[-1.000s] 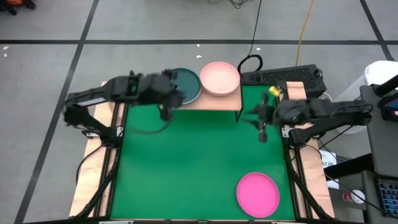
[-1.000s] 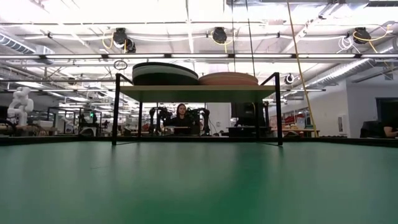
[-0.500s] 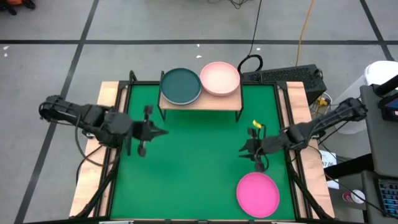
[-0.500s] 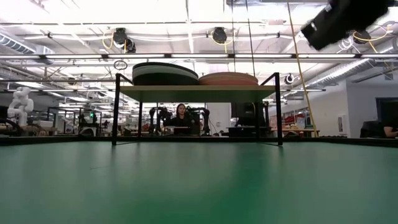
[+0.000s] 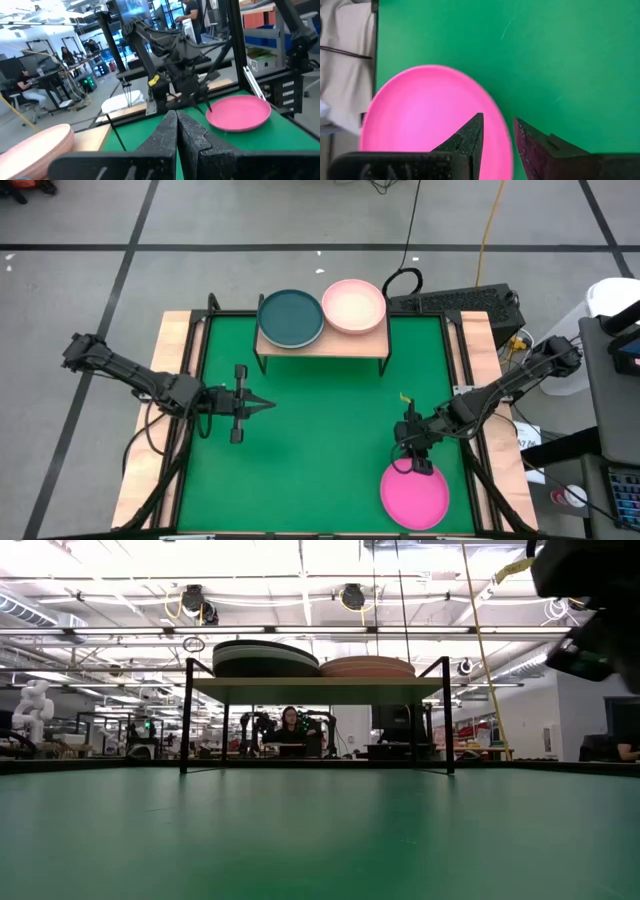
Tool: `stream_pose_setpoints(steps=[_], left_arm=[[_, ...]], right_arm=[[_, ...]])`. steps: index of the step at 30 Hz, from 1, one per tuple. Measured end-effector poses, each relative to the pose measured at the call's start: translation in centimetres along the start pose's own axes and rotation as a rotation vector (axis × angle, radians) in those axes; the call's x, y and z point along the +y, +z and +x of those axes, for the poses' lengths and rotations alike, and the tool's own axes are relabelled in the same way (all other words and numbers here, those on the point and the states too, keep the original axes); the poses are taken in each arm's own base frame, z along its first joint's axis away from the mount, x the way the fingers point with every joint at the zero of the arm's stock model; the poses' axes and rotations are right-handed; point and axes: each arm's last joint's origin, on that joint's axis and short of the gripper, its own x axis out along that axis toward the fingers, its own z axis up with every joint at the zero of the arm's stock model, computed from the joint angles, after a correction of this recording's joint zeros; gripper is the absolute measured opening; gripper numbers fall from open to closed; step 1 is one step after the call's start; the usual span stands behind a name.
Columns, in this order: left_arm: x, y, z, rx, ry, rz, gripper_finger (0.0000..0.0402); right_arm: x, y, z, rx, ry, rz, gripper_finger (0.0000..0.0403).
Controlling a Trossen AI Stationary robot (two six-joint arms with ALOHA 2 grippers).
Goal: Place and stack plates onto a shelf
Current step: Stack the pink plate on top of the light yellow plate on the shelf
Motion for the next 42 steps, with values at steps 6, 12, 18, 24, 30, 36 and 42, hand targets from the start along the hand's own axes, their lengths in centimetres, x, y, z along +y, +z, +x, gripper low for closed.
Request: stream_pose_setpoints(steps=[6, 12, 18, 24, 30, 36, 42], left_arm=[[-0.5, -1.4, 0.1, -0.015, 0.004, -0.026, 0.0002], [-0.6, -1.7, 0.3, 0.005, -0.001, -0.050, 0.0002], [-0.6, -1.7, 0.3, 0.005, -0.001, -0.046, 0.0002], [-0.6, -1.7, 0.3, 0.005, -0.001, -0.043, 0.0002], [-0.6, -1.7, 0.3, 0.001, 0.000, -0.047, 0.0001], [-0.6, -1.7, 0.3, 0.000, 0.001, -0.047, 0.0001], [-0.6, -1.7, 0.3, 0.001, 0.001, 0.010, 0.0001]], right_arm=[[0.1, -0.6, 0.5, 0.061, -0.024, 0.067, 0.0093], [0.4, -1.0, 0.6, 0.050, -0.053, 0.076, 0.0093], [3.8, -0.6, 0.7, -0.163, 0.095, -0.031, 0.0093], [7.0, -1.1, 1.7, -0.212, 0.125, -0.055, 0.0093], [10.6, -1.0, 4.5, -0.148, 0.130, -0.076, 0.0093], [12.6, -1.5, 7.1, -0.001, 0.088, -0.056, 0.0093], [14.5, -1.7, 8.7, 0.047, 0.096, 0.030, 0.0093]])
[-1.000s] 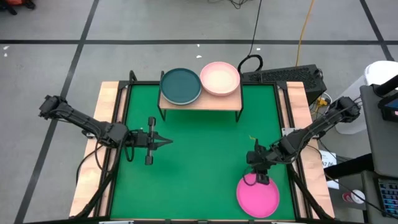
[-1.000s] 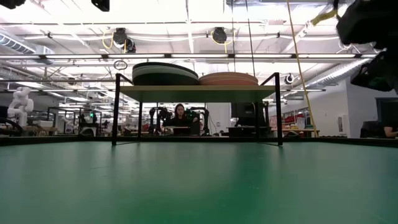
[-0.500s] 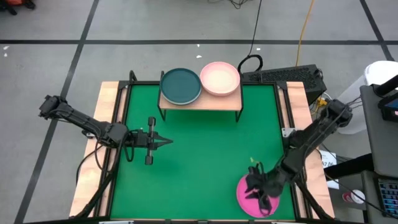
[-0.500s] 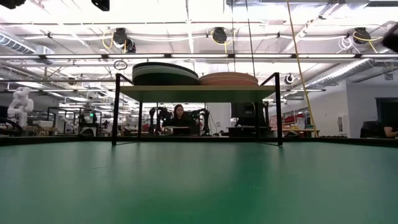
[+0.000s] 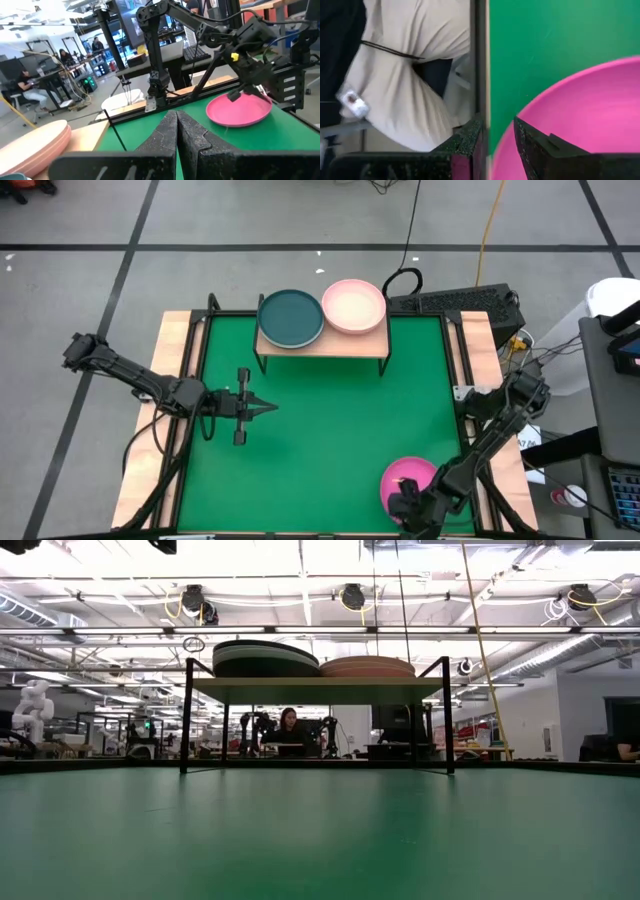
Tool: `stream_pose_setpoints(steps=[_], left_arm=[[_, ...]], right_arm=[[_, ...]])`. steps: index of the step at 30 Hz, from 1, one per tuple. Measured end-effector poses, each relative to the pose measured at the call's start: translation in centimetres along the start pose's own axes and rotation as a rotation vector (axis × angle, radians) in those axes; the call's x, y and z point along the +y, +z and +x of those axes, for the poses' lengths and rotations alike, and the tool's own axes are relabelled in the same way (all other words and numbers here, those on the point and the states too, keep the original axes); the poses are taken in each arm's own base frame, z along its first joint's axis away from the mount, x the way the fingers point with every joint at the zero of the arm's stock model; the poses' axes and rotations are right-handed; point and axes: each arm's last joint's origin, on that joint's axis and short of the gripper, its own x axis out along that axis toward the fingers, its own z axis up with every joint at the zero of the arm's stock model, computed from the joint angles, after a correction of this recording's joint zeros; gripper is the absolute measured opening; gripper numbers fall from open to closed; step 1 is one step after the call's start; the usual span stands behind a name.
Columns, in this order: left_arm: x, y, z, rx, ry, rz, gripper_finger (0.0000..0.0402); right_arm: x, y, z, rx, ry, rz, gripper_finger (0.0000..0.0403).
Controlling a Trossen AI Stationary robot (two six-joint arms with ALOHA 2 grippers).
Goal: Place and stack plates onto a shelf
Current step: Stack the pink plate on top of the light yellow plate on the shelf
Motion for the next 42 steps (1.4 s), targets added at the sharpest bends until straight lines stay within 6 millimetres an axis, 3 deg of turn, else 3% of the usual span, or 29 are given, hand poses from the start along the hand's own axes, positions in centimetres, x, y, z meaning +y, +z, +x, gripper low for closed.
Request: stream_pose_setpoints(steps=[5, 19, 27, 32, 42], left_arm=[[0.0, 0.0, 0.0, 0.001, 0.000, -0.008, 0.0001], [-0.2, -0.4, 0.0, 0.042, -0.013, -0.101, 0.0001], [-0.2, -0.4, 0.0, 0.043, -0.013, -0.116, 0.0001], [-0.2, -0.4, 0.0, 0.043, -0.012, -0.123, 0.0001], [-0.2, -0.5, 0.0, 0.047, -0.013, -0.125, 0.0001]], right_arm=[[0.4, 0.0, 0.5, 0.043, -0.041, 0.067, 0.0093], [-1.3, -1.1, 1.1, 0.151, -0.266, 0.158, 0.0092], [-1.6, -1.3, 0.6, 0.180, -0.332, 0.112, 0.0017], [-1.1, -0.9, -0.5, 0.222, -0.431, 0.073, 0.0008], [0.4, 1.5, -5.4, 0.229, -0.730, -0.074, 0.0001]])
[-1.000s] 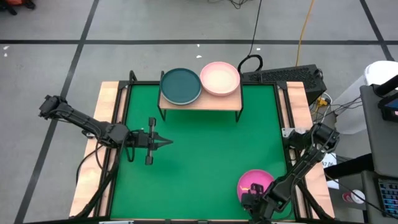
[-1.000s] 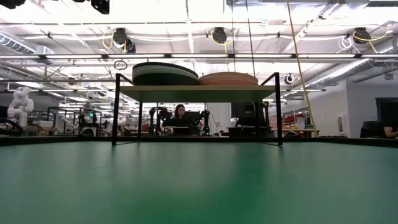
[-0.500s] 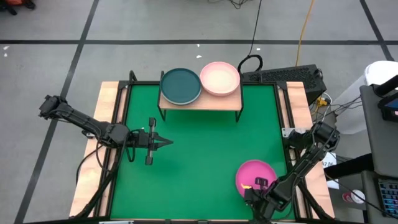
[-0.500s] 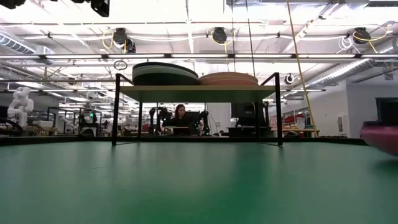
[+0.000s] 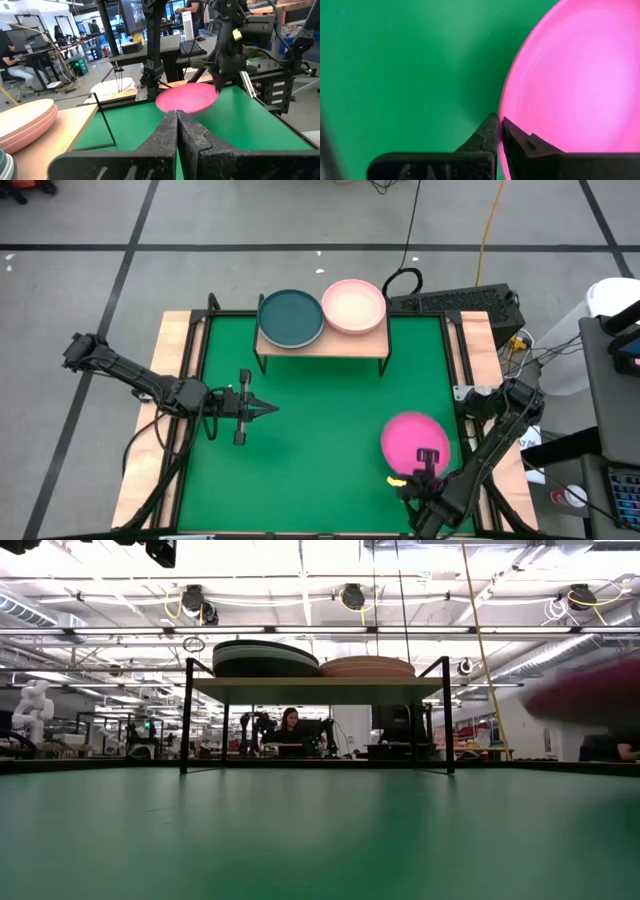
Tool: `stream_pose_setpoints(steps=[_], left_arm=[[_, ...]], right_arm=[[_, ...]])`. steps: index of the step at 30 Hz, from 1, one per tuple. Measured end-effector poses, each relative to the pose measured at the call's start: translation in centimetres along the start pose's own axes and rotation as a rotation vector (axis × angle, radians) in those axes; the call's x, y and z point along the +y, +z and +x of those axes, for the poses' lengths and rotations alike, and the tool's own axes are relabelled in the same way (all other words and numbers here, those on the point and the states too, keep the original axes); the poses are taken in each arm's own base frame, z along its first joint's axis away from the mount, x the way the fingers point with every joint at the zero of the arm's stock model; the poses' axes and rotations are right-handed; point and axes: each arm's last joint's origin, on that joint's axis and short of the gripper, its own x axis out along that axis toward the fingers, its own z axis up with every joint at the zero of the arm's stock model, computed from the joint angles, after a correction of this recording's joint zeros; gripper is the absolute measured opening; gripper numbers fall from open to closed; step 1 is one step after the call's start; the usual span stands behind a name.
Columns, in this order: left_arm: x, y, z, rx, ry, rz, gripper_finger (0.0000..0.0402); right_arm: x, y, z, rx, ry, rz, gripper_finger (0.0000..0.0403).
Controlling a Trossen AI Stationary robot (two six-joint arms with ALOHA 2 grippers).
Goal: Place and stack plates onto a shelf
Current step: Stack the pink plate on top of the light yellow plate on the shelf
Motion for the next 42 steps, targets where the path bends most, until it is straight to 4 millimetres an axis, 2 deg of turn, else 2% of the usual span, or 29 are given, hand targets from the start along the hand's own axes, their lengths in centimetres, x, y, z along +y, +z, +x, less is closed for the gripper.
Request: stream_pose_setpoints(steps=[4, 12, 20, 23, 27, 32, 35, 38, 42], left_arm=[[0.0, 0.0, 0.0, 0.000, 0.000, 0.001, 0.0001], [0.0, 0.0, 0.0, 0.000, 0.001, 0.003, 0.0001], [0.0, 0.0, 0.0, -0.001, 0.001, 0.003, 0.0001], [0.0, 0.0, 0.0, -0.001, 0.001, 0.003, 0.0001], [0.0, 0.0, 0.0, -0.001, 0.001, 0.009, 0.0001], [0.1, 0.3, 0.0, -0.026, 0.009, 0.042, 0.0001], [0.2, 0.5, 0.0, -0.047, 0.019, 0.055, 0.0001], [0.8, 0.6, 0.1, -0.059, 0.078, 0.065, 0.0001], [2.8, 0.5, 0.2, -0.035, 0.202, 0.103, 0.0001]], right_arm=[[-1.5, 1.1, -0.8, -0.071, -0.136, -0.049, 0.0000], [-4.9, 4.9, -0.1, -0.207, -0.376, -0.153, 0.0000], [-10.2, 9.1, 0.7, -0.202, -0.539, -0.174, 0.0000], [-12.5, 10.5, -0.3, -0.273, -0.517, -0.129, 0.0000], [-15.7, 11.9, -3.3, -0.465, -0.440, -0.069, 0.0000], [-20.7, 12.1, -7.9, -0.709, -0.377, -0.012, 0.0000], [-24.1, 12.0, -9.7, -0.806, -0.388, 0.037, 0.0000], [-27.1, 12.2, -10.2, -0.853, -0.379, 0.046, 0.0000], [-30.2, 12.9, -8.8, -0.805, -0.371, 0.016, 0.0000]])
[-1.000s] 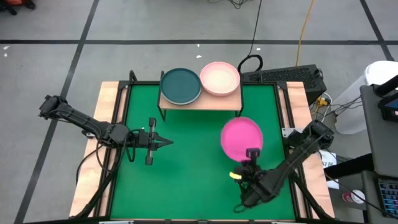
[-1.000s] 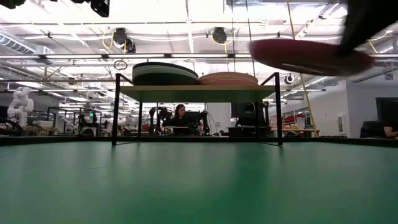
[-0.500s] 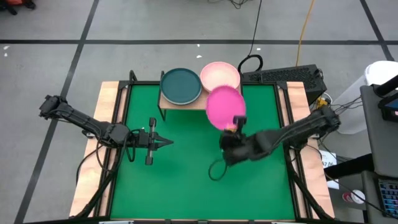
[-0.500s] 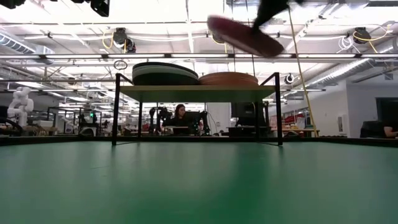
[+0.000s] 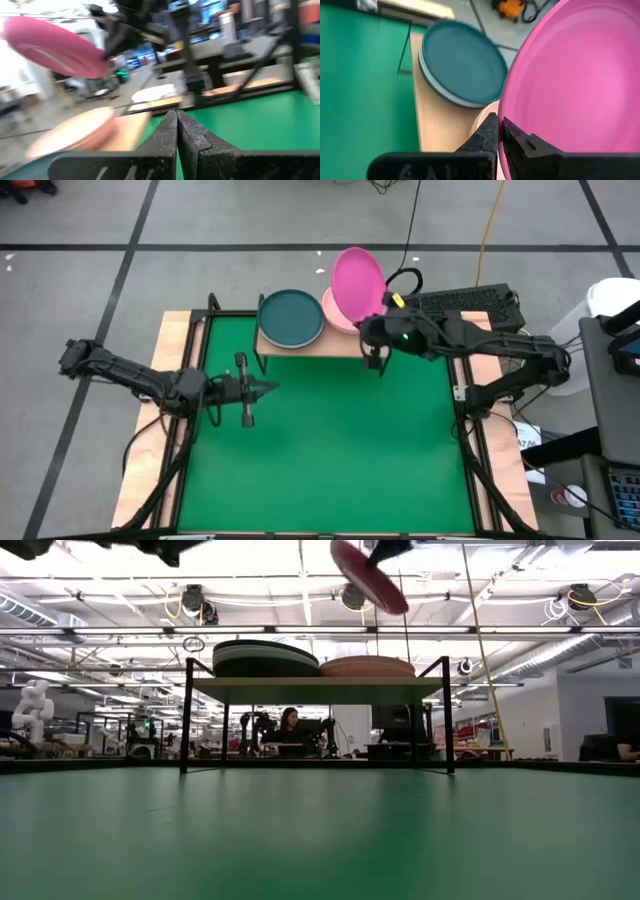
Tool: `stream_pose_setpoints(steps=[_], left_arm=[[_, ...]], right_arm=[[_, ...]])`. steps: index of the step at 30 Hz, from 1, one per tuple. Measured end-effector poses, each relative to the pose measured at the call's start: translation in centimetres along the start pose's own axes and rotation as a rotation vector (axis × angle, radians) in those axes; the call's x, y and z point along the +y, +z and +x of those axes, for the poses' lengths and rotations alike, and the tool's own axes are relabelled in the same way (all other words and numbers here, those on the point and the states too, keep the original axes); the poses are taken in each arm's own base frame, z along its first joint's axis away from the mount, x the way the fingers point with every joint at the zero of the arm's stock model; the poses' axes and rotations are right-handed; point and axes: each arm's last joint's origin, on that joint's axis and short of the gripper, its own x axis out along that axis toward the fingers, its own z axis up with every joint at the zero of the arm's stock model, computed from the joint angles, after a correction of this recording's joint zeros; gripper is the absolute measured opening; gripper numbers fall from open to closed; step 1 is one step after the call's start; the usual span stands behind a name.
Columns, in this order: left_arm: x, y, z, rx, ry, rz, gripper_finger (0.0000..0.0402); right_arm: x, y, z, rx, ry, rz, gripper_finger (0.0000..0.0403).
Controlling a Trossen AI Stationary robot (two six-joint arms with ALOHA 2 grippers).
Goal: Place and stack plates onto a shelf
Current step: Stack the pink plate on top of the light yellow plate on the shelf
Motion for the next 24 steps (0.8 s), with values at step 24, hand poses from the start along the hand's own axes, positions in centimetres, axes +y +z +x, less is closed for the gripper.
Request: stream_pose_setpoints(steps=[24], left_arm=[[10.0, -2.4, -0.2, 0.012, 0.095, -0.134, 0.0001]], right_arm=[[-4.4, -6.0, 8.9, 0.258, 0.280, -0.017, 0.0000]])
